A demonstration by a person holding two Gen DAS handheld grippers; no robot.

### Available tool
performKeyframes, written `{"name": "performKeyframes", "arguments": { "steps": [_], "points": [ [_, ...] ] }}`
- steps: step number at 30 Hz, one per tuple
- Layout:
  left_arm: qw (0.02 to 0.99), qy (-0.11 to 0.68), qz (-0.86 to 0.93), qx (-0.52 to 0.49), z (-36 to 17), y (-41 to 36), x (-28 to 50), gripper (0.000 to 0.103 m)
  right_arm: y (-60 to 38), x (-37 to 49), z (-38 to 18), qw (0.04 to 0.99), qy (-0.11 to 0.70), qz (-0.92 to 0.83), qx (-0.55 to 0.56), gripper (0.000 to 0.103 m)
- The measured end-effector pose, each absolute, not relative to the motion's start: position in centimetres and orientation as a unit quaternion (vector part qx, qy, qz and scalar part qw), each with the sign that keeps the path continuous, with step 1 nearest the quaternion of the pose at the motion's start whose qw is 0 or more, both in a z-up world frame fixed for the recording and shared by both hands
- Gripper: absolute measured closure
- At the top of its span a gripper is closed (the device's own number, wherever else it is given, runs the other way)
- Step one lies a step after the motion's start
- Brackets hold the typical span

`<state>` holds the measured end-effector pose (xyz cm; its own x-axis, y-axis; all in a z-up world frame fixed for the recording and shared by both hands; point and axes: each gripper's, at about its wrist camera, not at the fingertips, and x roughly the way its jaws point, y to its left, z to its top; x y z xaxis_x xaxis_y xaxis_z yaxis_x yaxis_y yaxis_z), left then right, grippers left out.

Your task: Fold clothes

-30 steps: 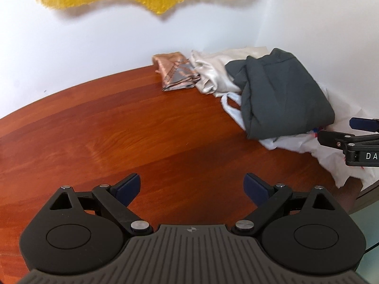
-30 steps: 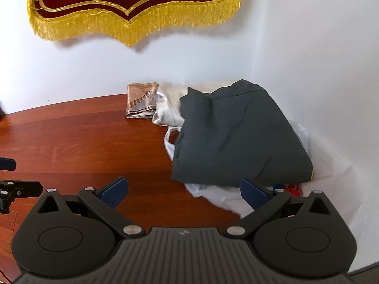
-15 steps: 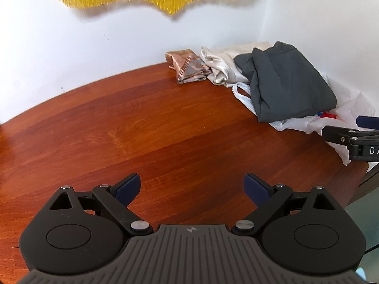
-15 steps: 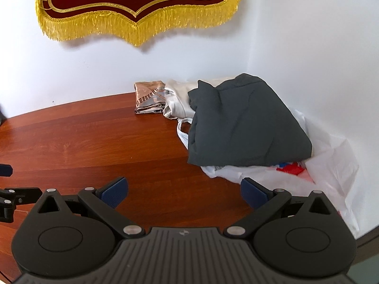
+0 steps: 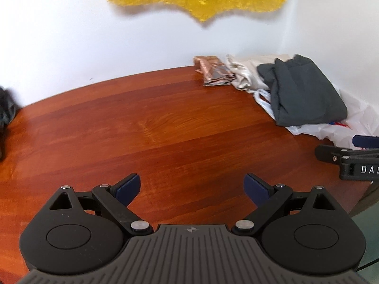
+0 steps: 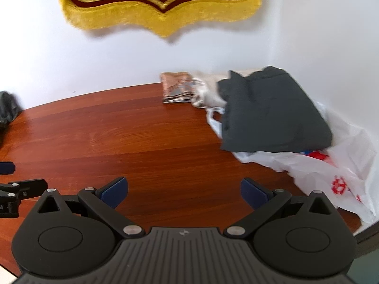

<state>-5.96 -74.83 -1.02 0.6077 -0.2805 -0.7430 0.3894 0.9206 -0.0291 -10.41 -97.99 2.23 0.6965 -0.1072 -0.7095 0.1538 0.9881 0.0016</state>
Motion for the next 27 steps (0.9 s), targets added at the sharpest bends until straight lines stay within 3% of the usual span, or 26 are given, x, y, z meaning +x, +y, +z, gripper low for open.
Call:
{"name": "performKeyframes", "arguments": {
  "steps": [27],
  "points": [
    [0.906, 0.402, 0.107, -0.075, 1.0, -62.8, -13.1, 0.008, -81.2, -3.0, 4.0, 0.885, 0.366, 0.262, -0.12, 0.001]
  ]
}}
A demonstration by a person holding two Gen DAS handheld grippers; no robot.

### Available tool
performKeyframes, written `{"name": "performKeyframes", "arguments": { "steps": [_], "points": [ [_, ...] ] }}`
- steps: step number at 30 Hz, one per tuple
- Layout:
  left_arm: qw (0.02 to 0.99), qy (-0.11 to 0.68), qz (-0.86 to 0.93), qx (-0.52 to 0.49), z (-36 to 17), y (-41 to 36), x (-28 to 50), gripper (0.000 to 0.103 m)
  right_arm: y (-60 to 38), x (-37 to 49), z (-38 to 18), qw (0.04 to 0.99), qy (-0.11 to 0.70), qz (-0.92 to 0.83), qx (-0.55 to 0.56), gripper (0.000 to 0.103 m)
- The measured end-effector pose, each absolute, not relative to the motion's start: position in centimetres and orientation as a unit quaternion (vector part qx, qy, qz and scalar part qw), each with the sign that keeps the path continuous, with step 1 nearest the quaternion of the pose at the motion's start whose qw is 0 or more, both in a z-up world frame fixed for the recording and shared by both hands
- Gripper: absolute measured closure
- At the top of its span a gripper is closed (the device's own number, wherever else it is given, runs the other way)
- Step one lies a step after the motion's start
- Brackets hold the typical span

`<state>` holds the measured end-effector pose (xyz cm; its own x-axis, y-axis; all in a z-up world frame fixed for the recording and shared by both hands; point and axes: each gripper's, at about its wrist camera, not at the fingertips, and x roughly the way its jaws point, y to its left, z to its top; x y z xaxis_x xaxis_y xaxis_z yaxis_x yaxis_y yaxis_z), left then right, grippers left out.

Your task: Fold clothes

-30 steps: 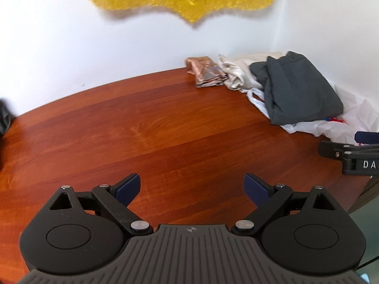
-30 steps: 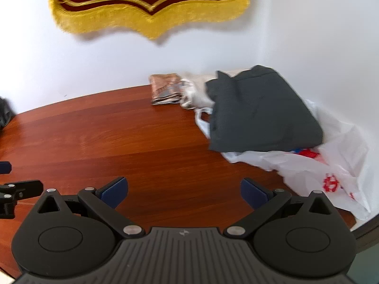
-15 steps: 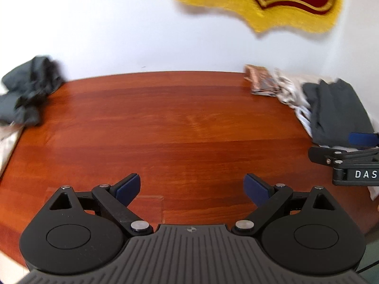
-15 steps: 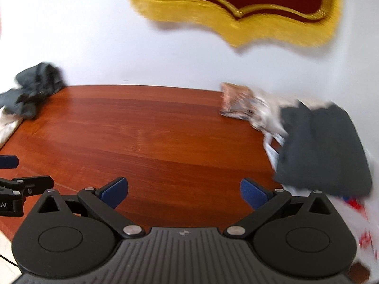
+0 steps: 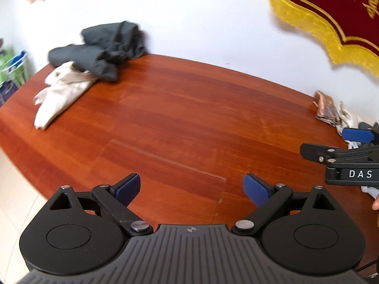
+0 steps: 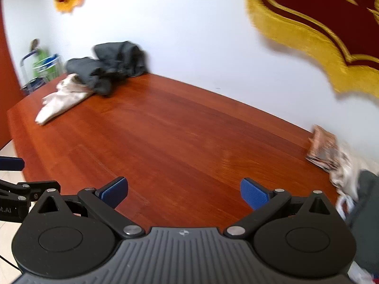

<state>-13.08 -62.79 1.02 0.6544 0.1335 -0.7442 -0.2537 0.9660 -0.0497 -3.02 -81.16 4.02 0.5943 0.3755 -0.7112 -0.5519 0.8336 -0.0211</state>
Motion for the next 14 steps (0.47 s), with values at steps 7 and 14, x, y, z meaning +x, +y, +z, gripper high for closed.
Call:
{"name": "performKeyframes", "arguments": {
  "steps": [7, 14],
  "points": [
    [0.898, 0.4, 0.157, -0.094, 1.2, -59.8, -15.6, 0.008, -76.6, -3.7, 4.1, 0.868, 0.361, 0.313, -0.136, 0.001],
    [0.892, 0.396, 0.195, -0.093, 1.1, -57.4, -17.2, 0.008, -73.4, -4.3, 3.9, 0.856, 0.361, 0.34, -0.146, 0.001]
  ]
}}
